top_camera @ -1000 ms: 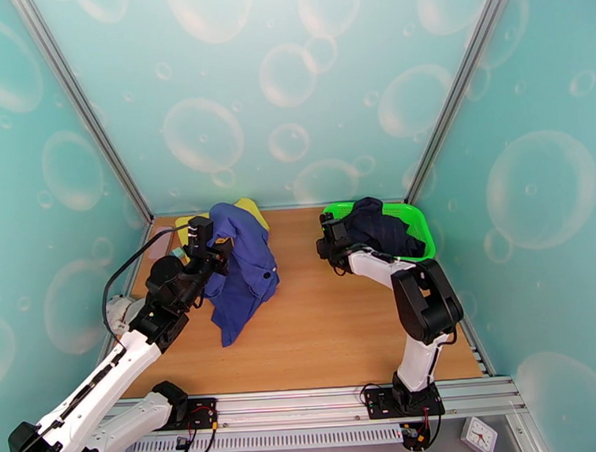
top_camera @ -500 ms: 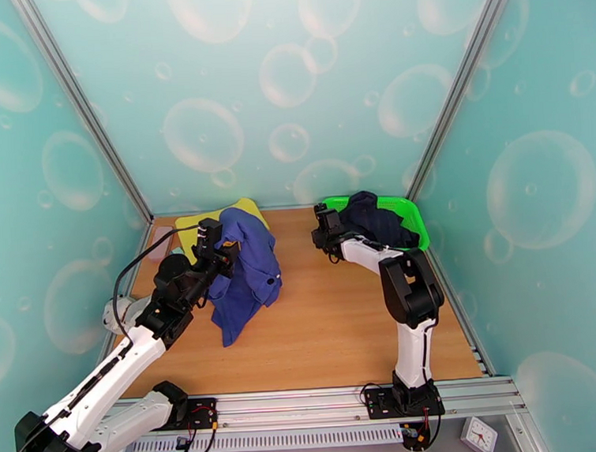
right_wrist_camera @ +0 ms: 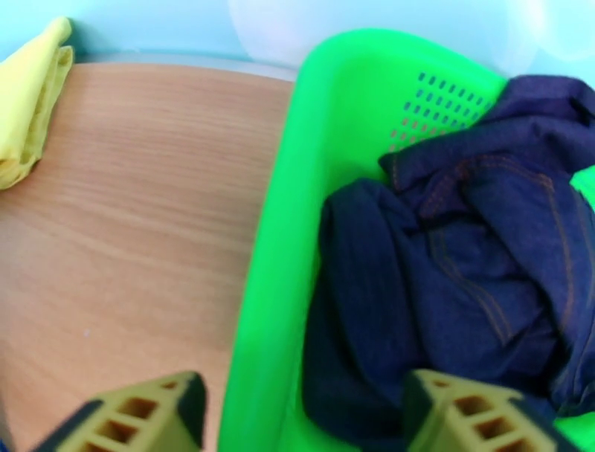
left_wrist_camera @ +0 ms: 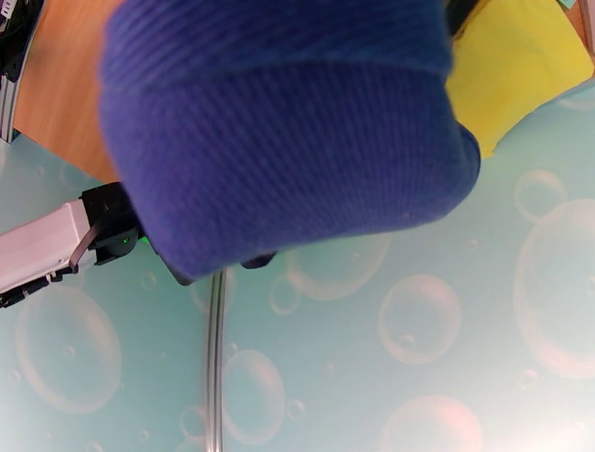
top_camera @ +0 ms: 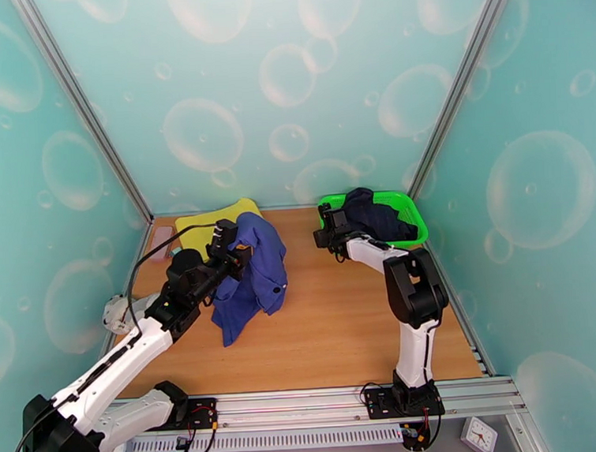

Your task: Fold and stack the trousers

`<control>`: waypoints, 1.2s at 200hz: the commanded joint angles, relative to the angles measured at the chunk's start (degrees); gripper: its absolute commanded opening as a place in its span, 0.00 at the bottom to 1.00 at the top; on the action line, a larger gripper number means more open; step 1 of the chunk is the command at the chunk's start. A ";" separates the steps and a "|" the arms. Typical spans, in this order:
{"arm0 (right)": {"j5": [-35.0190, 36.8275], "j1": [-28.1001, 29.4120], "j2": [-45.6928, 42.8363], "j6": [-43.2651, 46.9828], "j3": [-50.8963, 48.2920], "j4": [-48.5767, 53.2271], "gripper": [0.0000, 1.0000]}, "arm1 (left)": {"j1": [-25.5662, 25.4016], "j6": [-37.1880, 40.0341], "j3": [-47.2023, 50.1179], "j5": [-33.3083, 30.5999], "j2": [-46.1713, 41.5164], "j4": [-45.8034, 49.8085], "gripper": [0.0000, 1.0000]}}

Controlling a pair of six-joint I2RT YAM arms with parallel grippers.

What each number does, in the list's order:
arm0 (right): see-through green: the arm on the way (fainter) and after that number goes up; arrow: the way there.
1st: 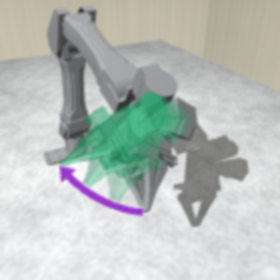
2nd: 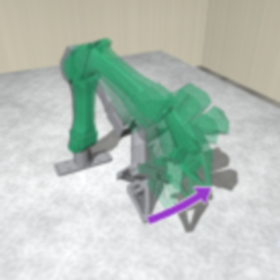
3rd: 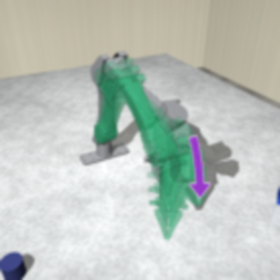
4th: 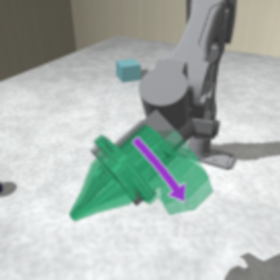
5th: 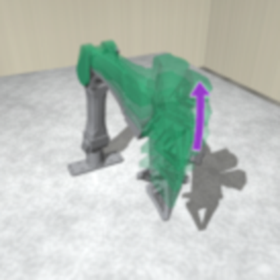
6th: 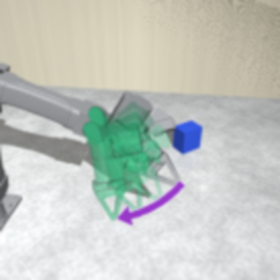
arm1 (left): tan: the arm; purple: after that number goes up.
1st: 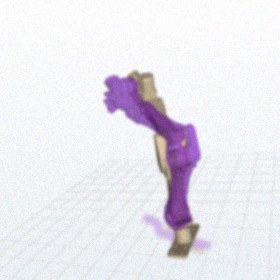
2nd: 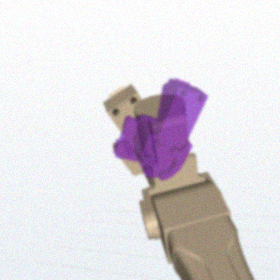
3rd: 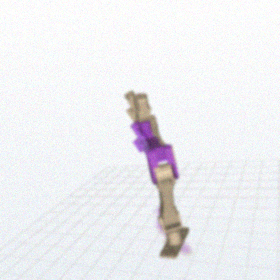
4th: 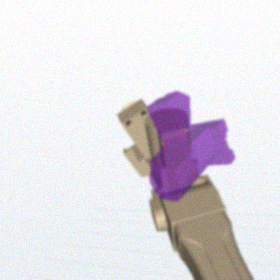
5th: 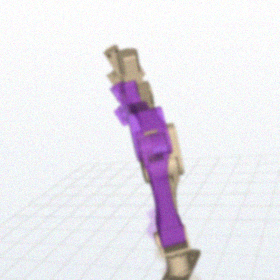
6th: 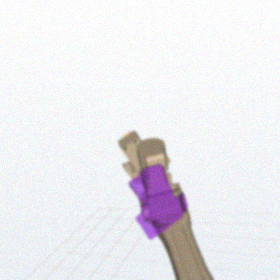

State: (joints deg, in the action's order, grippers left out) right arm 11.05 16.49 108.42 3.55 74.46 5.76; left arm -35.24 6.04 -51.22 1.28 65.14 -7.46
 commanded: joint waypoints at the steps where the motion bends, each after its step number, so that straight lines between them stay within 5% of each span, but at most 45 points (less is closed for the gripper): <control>1: -2.38 0.41 -11.97 -4.34 -2.51 -5.78 0.80 | -1.92 3.35 -4.11 -12.50 3.01 -2.35 0.00; 28: -5.92 -0.56 -21.55 -11.36 -4.40 -4.07 0.81 | -3.28 7.85 -17.76 -22.17 13.98 4.66 0.00; 53: -5.25 -0.50 -28.46 -15.05 -6.90 0.69 0.82 | -6.36 9.27 -31.78 -37.42 21.29 5.57 0.00; 81: -2.61 -0.71 -39.61 -16.94 -16.17 3.68 0.82 | -15.68 -3.89 -20.16 -35.57 11.40 3.01 0.00; 98: -2.26 -0.82 -47.47 -19.14 -23.55 3.39 0.82 | -24.78 -16.24 -4.33 -34.24 5.79 1.66 0.13; 115: -2.93 -0.76 -53.73 -21.39 -28.11 4.13 0.83 | -32.37 -23.58 8.46 -26.76 7.34 -2.00 0.53; 124: -3.34 -0.35 -56.21 -22.23 -30.04 4.51 0.83 | -36.04 -25.56 12.62 -23.81 10.39 -4.54 0.65; 139: -3.55 0.65 -59.12 -23.32 -32.51 4.84 0.83 | -41.70 -27.82 14.26 -26.14 14.32 -2.67 0.75; 162: -3.32 3.63 -60.57 -24.55 -34.68 7.67 0.82 | -48.72 -30.50 14.28 -38.06 11.60 4.40 0.81; 191: 0.32 10.65 -60.60 -26.86 -39.29 6.23 0.81 | -49.01 -32.15 19.01 -42.39 1.15 6.12 0.84; 240: 0.51 16.01 -50.36 -27.97 -41.55 4.87 0.81 | -42.90 -34.11 26.37 -38.47 -13.92 8.03 0.84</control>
State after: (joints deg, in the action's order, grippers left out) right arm 10.17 32.08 54.06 -22.00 33.80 11.60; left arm -80.77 -25.41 -28.36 -37.52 55.92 -1.54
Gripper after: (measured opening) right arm 0.812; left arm 0.841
